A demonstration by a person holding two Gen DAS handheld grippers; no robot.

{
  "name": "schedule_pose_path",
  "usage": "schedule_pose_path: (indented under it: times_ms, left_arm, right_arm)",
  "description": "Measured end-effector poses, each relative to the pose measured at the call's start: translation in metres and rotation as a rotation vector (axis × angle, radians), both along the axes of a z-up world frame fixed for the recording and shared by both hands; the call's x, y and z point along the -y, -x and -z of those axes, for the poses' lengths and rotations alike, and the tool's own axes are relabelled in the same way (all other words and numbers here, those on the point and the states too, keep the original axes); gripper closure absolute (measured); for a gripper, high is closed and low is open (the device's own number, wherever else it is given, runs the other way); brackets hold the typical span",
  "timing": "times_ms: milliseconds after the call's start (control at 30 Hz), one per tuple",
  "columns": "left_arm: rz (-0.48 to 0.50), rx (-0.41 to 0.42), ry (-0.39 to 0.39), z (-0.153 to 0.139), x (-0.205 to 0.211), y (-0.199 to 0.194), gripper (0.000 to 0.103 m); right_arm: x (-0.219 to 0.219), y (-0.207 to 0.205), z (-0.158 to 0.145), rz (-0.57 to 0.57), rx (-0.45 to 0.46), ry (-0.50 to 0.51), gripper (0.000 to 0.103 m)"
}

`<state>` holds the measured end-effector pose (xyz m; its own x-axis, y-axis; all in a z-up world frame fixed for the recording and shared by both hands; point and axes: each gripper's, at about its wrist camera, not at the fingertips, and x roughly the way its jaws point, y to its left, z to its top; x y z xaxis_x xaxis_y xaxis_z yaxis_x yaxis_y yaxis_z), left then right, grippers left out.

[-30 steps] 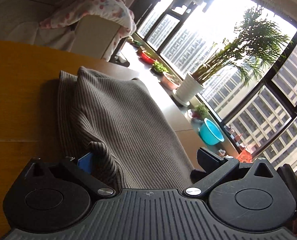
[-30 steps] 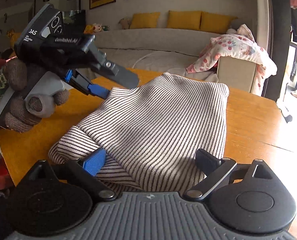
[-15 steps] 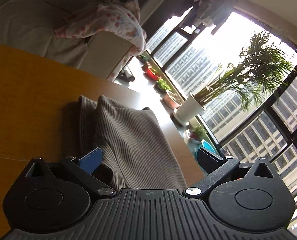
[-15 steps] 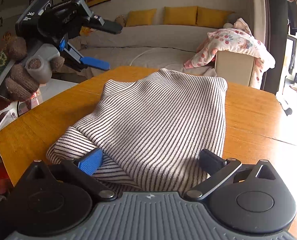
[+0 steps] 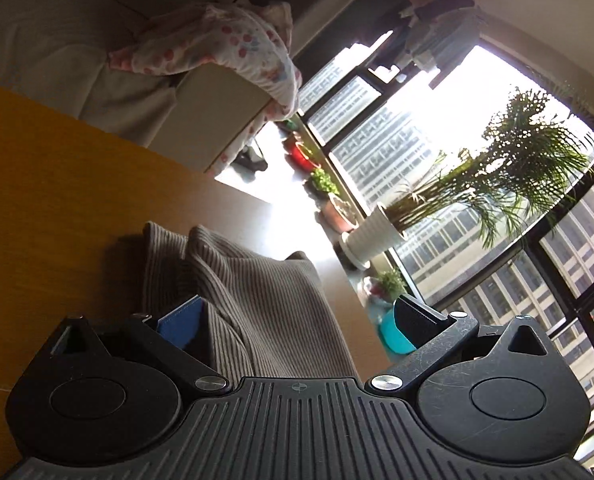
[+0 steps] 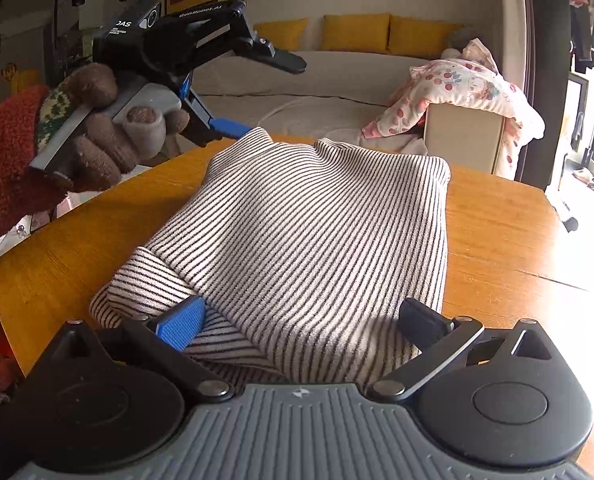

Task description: Fold clothes

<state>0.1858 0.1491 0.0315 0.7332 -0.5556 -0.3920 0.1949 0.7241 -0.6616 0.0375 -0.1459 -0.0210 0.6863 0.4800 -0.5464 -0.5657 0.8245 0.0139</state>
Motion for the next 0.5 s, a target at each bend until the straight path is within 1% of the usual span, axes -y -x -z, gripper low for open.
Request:
schedule_pose_path:
  times_ms: [33, 67, 100, 167, 233, 300, 367, 433, 500]
  left_arm:
    - [-0.048, 0.02, -0.034, -0.007, -0.007, 0.003, 0.0]
    - [-0.074, 0.031, -0.051, -0.013, -0.013, 0.007, 0.0]
    - [-0.088, 0.035, -0.05, -0.017, -0.019, 0.013, 0.0]
    - [-0.088, 0.029, -0.019, -0.023, -0.028, 0.028, 0.0]
    - [-0.044, 0.032, -0.023, -0.027, -0.022, 0.041, 0.0]
    - [0.023, 0.036, -0.017, -0.027, -0.008, 0.052, 0.0]
    - [0.115, 0.033, 0.016, -0.023, 0.013, 0.057, 0.0]
    - [0.194, 0.031, 0.028, -0.013, 0.036, 0.057, 0.0]
    - [0.234, 0.006, -0.01, 0.001, 0.057, 0.052, 0.0]
  right_arm:
    - [0.0, 0.0, 0.0, 0.002, -0.003, 0.002, 0.0]
    - [0.0, 0.0, 0.001, 0.003, -0.003, 0.001, 0.0]
    - [0.0, 0.001, 0.001, 0.004, -0.003, 0.001, 0.0]
    - [0.0, 0.0, 0.001, 0.003, -0.007, -0.001, 0.0]
    - [0.001, -0.003, 0.0, -0.001, -0.028, -0.01, 0.0]
    - [0.001, -0.006, -0.001, -0.005, -0.044, -0.015, 0.0]
    - [0.002, -0.006, -0.006, -0.013, -0.04, -0.007, 0.0]
    - [0.009, -0.001, -0.017, 0.024, 0.027, -0.008, 0.0]
    - [0.017, 0.002, -0.026, 0.064, 0.077, -0.013, 0.0]
